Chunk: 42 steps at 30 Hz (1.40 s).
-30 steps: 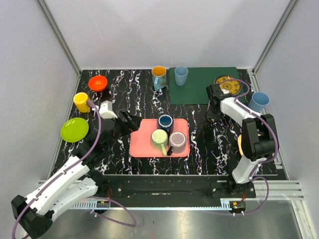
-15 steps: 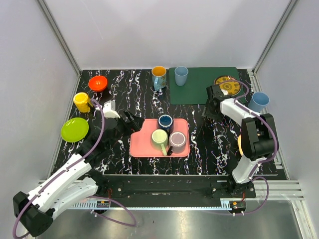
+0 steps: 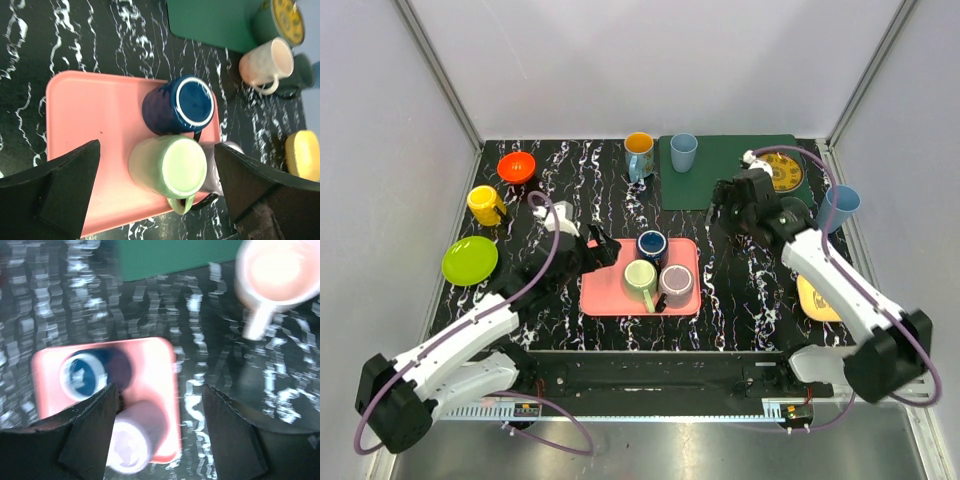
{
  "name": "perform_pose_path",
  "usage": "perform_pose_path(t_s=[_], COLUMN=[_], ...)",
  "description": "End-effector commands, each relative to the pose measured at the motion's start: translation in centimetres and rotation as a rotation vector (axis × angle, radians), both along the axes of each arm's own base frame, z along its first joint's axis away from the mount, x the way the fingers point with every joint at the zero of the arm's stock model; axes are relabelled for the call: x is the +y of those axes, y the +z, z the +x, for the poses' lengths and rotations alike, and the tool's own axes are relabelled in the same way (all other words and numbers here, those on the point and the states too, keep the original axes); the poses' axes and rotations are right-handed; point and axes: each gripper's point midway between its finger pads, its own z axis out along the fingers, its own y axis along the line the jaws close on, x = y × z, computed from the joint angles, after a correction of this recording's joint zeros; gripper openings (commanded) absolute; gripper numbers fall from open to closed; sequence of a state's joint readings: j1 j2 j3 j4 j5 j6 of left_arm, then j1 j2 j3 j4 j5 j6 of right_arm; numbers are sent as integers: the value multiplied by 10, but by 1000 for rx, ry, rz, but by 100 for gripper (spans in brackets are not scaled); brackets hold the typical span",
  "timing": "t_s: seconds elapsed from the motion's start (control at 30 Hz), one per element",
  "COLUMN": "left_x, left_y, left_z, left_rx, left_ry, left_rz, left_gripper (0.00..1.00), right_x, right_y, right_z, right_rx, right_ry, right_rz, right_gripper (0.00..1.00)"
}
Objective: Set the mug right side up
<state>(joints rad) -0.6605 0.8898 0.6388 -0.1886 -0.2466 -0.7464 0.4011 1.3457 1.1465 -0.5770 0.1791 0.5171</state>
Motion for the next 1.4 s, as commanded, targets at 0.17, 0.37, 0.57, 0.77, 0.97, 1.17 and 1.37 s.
perform_pose_path(t_s=[0.17,0.37,0.57,0.77,0.97,1.17,1.37], left_x=[-7,-32,-44,-66,-87,-75,-92], left_y=[-23,-19,-3,-22,-54,-72,-80], left_z=[0,16,29,-22,-73,-68,-62], left_rx=[106,98,106,128,183,224,285], left_ry=[127,56,44,-14,-7,133,179], left_rz=[40,71,102,102,107,82,126], left_gripper=[99,99,91,78,75,70,68], right_x=[77,74,79,77,76,73,68], right_y=[3,-15,-5,-6,-16,-3,3], right_z=[-72,-80,-82,-87,-92,-102,-111], right_rx=[-11,-3,-12,-8,13,-15,-26], right_ry=[323,313,344,344,346,345,344], right_rz=[184,172,178,169,162,186,208], right_gripper=[73,73,72,72,71,71,71])
